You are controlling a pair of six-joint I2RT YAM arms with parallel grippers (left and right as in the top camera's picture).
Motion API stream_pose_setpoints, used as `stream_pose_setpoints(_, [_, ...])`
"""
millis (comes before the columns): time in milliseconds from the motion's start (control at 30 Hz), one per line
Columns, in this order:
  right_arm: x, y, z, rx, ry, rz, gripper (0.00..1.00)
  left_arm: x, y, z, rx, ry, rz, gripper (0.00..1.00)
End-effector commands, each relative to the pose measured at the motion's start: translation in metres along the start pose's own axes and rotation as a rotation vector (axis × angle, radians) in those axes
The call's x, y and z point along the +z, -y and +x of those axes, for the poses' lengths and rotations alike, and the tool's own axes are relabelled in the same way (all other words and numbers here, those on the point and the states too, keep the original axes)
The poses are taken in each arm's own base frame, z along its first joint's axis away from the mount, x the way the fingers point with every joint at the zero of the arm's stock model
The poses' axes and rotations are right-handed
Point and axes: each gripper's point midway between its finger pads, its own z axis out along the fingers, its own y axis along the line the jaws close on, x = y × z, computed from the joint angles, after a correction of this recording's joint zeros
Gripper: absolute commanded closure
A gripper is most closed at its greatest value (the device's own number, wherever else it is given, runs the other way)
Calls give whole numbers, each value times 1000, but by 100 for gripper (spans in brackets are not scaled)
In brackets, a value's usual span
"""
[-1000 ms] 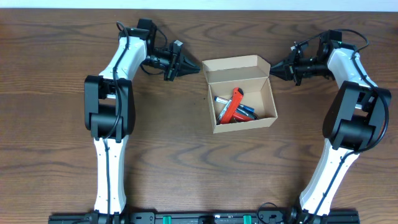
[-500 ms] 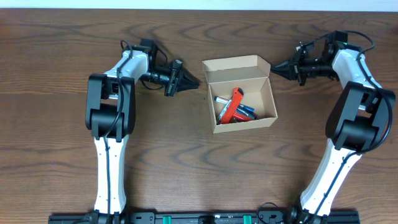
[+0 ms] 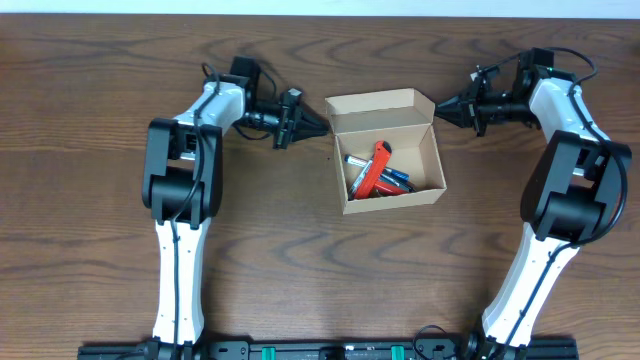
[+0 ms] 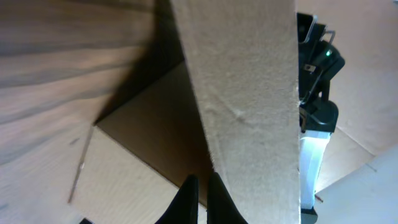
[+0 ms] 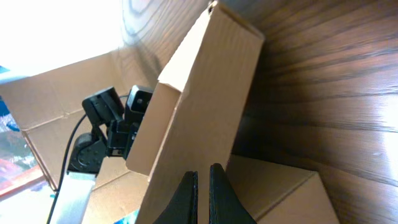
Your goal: Pack container
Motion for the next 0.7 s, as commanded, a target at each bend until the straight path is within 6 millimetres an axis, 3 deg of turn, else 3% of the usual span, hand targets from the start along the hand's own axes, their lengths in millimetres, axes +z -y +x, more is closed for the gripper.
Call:
stream_pose_setpoints(0, [2, -16, 6, -34, -22, -50, 100, 11, 4, 6, -25, -39, 14, 94])
stream_pose_setpoints(400, [2, -24, 9, -47, -41, -96, 99, 19, 5, 8, -23, -53, 10, 94])
stream_pose_setpoints(667, [2, -27, 9, -71, -40, -110, 99, 19, 19, 8, 16, -78, 53, 94])
